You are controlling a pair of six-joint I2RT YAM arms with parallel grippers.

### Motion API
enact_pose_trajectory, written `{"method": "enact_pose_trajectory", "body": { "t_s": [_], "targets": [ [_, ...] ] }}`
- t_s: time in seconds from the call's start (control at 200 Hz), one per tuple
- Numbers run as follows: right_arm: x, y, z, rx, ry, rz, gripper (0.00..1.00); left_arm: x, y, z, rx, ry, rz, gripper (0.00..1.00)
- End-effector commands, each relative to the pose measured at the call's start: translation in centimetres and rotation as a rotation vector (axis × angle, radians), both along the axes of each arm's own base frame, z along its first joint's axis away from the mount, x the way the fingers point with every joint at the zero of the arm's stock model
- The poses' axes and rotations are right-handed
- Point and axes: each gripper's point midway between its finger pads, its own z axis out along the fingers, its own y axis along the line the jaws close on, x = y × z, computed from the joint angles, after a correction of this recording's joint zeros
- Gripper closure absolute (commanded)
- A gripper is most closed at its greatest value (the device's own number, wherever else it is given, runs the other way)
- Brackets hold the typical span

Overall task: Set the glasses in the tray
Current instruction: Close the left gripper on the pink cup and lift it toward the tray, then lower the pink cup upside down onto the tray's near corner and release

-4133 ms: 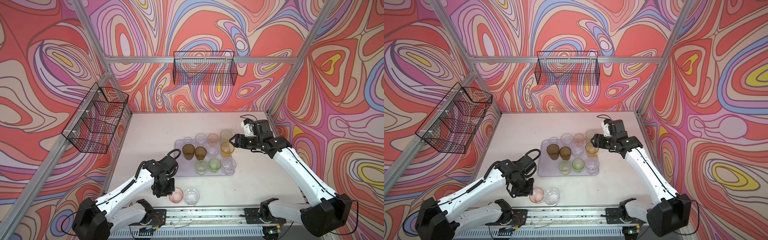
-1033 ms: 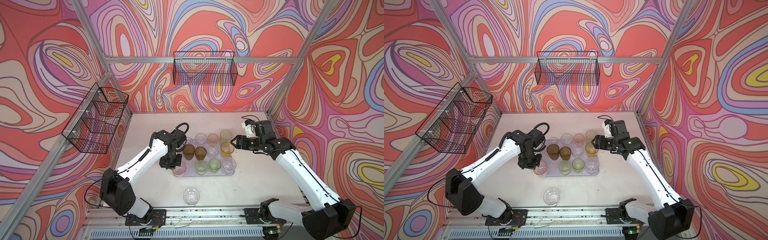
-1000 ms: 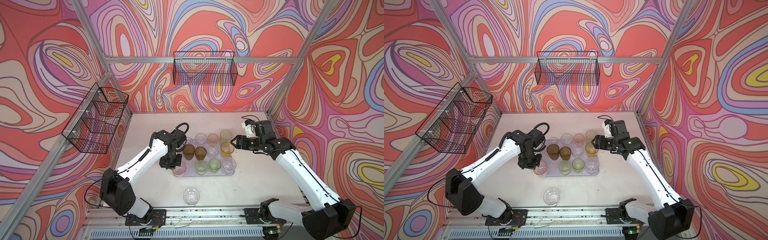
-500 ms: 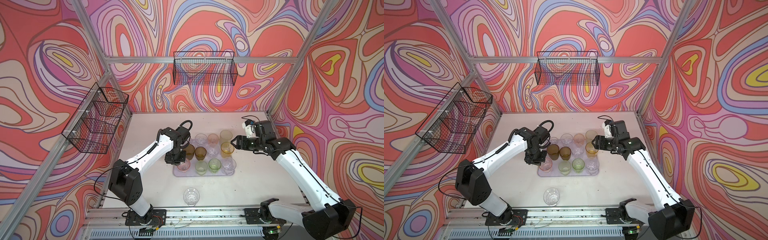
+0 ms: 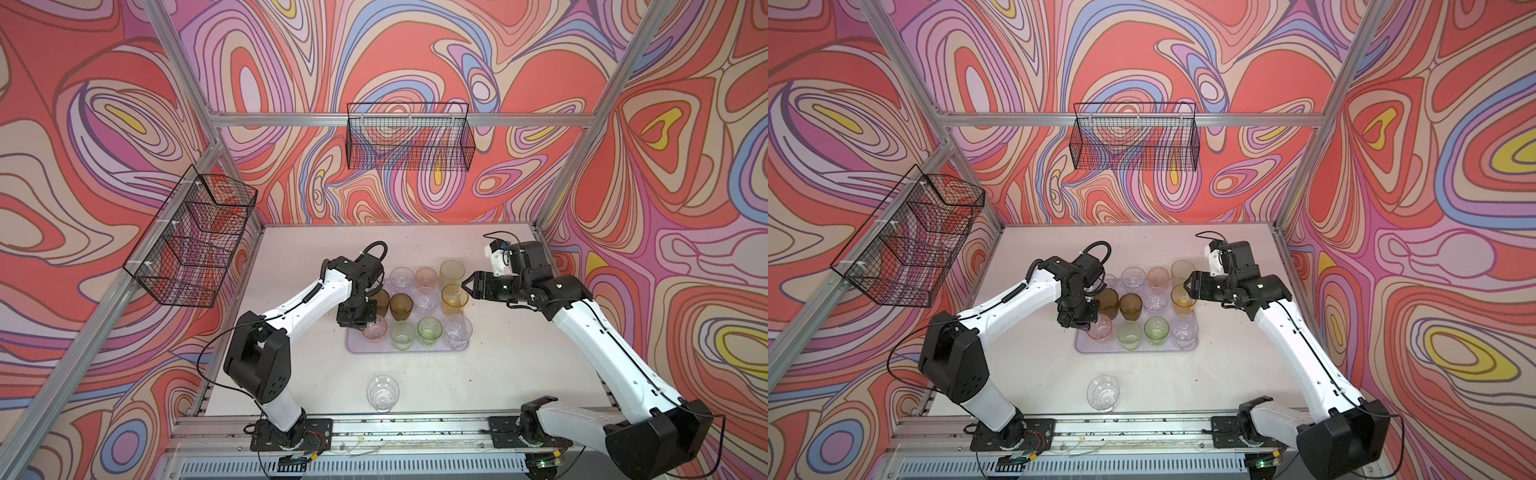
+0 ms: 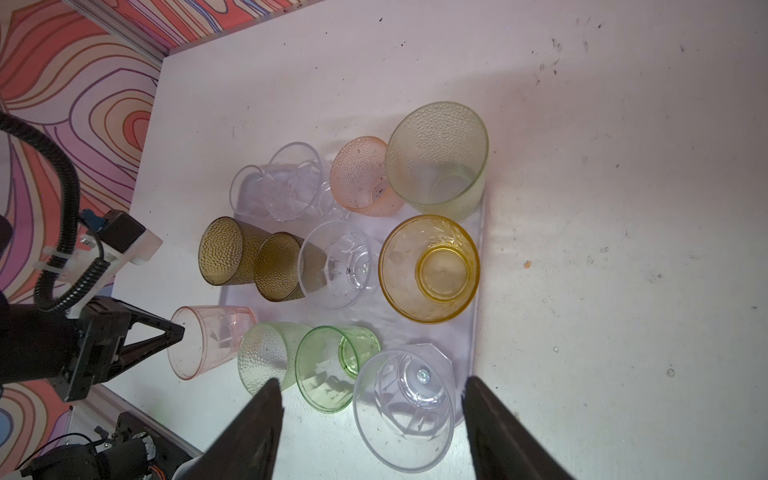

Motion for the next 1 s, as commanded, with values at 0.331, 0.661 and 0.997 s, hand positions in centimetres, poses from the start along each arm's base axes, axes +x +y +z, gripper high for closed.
{"method": "enact_pose_trajectory", "body": {
  "t_s": [0.331,0.661,0.997],
  "targets": [
    [-0.2,-0.4,0.3,-0.013,-0.016,-0.001,0.29,0.2,0.1,-2.5,0.021,0.038,0.039,0.99],
    [-0.4,-0.4,0.3,-0.015,-0.016,0.001,0.30,-0.3,-0.1,-3.4,0.018,0.059,0.040,0.97],
    [-0.2,-0.3,0.2,-0.011,-0.014,0.005,0.30,-0.4,-0.3,-3.5,0.013,0.059,0.040,0.95]
  ]
}}
